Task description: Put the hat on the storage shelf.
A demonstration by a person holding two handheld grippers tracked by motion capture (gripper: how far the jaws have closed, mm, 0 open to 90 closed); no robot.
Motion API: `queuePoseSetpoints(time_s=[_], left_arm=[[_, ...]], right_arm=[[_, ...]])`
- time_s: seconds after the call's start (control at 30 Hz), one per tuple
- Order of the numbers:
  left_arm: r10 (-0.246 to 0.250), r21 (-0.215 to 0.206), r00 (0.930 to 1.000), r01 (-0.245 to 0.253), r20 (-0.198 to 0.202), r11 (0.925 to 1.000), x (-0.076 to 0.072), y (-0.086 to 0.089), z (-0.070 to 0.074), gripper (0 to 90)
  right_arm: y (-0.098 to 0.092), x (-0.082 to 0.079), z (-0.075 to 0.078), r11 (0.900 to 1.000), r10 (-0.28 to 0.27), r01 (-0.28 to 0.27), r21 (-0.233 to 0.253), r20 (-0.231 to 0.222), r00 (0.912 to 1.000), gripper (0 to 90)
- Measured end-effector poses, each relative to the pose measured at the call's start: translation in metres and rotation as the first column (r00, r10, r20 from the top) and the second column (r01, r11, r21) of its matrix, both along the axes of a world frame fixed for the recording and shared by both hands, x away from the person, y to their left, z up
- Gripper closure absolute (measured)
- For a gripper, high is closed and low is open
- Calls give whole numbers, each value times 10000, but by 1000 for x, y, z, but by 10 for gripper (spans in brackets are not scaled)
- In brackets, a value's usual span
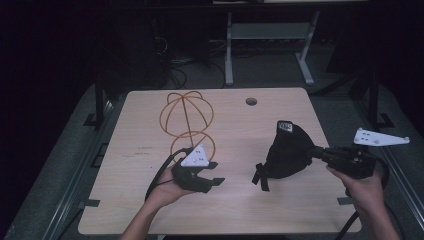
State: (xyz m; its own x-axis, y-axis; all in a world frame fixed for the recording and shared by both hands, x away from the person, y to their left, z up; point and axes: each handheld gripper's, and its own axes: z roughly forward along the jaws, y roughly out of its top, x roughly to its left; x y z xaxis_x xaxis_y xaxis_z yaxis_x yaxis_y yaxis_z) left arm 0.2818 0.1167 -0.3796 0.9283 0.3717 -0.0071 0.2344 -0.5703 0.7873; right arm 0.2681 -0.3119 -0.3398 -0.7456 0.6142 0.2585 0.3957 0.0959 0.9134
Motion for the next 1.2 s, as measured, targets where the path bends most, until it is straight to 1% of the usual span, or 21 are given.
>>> queuePoseSetpoints(time_s=[0.13,0.2,0.3,0.37,0.4,0.43,0.53,0.6,0.67,0.7,0.8,0.97,1.03,1.17,1.2], left_arm=[[73,21,10000,-73,-35,10000,0,3,-6,456],[57,125,10000,-56,-75,9999,2,4,-10,453],[58,266,9998,-52,-201,9996,3,5,-16,447],[154,243,9996,-148,-255,9996,3,5,-19,443],[145,275,9997,-139,-214,9995,4,6,-20,433],[141,254,9997,-136,-180,9996,4,6,-21,433],[160,439,9998,-155,-122,9989,3,7,-23,416],[195,350,9995,-186,-239,9992,3,7,-24,410],[202,493,9995,-190,-251,9986,3,7,-25,398],[232,475,9993,-218,-284,9986,3,7,-27,391],[286,613,9992,-269,-262,9978,3,8,-29,374],[327,608,9991,-310,-275,9977,2,9,-32,365],[299,680,9993,-283,-231,9973,2,9,-32,365],[245,732,9995,-228,-213,9971,2,9,-33,359],[245,725,9995,-229,-210,9971,2,8,-33,359]], right_arm=[[-1,2,3,10000,-14,14,9,-24,10000,879],[-1,3,5,10000,-8,8,-53,-14,10000,879],[-1,5,8,9999,-9,9,-113,5,10000,879],[0,6,10,9999,11,-11,-161,18,10000,879],[1,8,13,9997,30,-29,-223,22,10000,879],[1,8,13,9997,30,-29,-223,22,10000,879],[2,10,17,9996,86,-85,-278,10,10000,879],[3,12,20,9993,114,-113,-346,14,9999,879],[5,13,22,9992,124,-123,-390,42,9999,879],[6,13,24,9991,154,-152,-407,35,9999,879],[8,16,27,9991,195,-193,-382,51,9998,879],[11,19,33,9986,329,-324,-425,102,9994,879],[12,22,35,9984,371,-365,-442,143,9992,879],[16,26,41,9984,444,-437,-358,192,9988,879],[19,29,45,9983,481,-472,-349,247,9985,879]])
